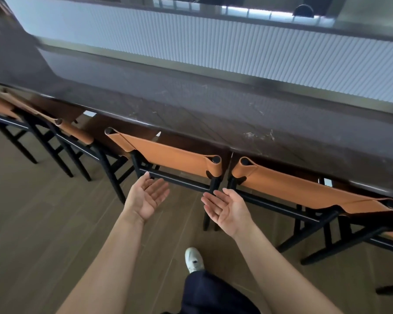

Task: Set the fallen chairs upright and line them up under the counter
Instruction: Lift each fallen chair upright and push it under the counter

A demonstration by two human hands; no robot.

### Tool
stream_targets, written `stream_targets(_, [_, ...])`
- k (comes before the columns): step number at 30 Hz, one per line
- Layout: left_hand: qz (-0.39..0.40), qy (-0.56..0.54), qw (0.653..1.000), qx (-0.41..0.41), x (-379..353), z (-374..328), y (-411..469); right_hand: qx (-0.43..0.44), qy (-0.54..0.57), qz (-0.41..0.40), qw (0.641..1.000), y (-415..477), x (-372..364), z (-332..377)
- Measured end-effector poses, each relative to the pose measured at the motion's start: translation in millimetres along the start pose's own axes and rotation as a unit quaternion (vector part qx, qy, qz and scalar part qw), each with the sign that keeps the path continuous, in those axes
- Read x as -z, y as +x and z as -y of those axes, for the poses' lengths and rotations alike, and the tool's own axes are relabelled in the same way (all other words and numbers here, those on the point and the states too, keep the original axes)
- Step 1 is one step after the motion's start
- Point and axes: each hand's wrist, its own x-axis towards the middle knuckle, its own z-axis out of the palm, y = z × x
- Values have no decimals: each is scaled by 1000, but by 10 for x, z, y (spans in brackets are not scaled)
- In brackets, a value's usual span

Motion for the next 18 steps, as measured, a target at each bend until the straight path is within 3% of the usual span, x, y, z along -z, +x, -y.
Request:
stream_targets(11, [-33, 15, 999, -1, -275, -641, 745, -17, 42, -31, 998, 785, -718, 220])
stream_targets(18, [-97, 41, 994, 8, -457, -984, 1298, -36, 76, -79, 993, 1272, -1107, 364])
